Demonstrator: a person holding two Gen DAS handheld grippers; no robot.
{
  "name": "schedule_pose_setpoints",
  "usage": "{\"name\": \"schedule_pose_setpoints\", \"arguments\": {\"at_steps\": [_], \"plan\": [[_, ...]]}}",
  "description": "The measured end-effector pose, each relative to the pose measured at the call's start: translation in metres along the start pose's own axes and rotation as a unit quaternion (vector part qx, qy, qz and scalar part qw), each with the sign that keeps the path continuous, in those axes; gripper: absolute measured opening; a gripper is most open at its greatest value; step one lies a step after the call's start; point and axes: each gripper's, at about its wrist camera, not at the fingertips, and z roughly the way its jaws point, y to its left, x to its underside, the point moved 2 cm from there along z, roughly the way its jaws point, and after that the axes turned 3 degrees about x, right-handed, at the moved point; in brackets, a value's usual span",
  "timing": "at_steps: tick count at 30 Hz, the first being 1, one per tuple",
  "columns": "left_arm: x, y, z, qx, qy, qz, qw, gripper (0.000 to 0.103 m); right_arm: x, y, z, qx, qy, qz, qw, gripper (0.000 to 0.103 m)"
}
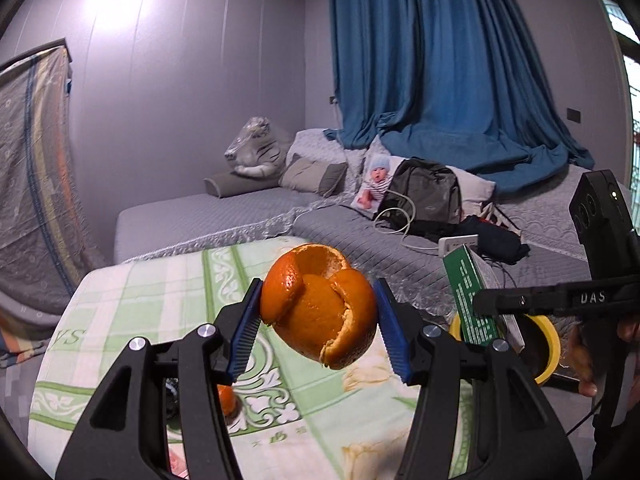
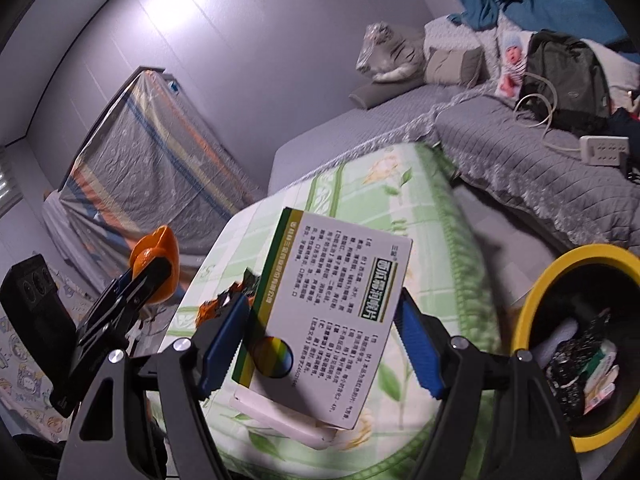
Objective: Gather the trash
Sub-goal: 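Carry the medicine box and orange peel over the yellow bin and release both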
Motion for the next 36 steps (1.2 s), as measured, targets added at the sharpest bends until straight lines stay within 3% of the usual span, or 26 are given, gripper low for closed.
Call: {"name": "schedule_pose_setpoints", "arguments": {"at_steps": [11, 20, 27, 36], "plan": [[-0.022, -0.072, 0.027, 0.076, -0.012, 0.040, 0.9962, 0.053, -0.011, -0.060, -0.062, 0.089, -0.083, 0.040, 0.992, 0.070], [-0.021, -0.130, 0.059, 0.135, -0.003, 0.060, 0.9890, 0.053, 0.001, -0.118, -0.090, 0.159, -0.117, 0.077, 0.977, 0.070], [-0.008, -0.160, 0.082, 0.166, 0.020, 0.060, 0.9840, 0.053, 0.013, -0.168, -0.097, 0.203, -0.118, 0.109, 0.966, 0.070], [0.020, -0.196, 0.144, 0.197, 0.091, 0.055, 0.9746, 0.053, 0.029, -0.220, -0.085, 0.239, -0.097, 0.148, 0.955, 0.070]]}}
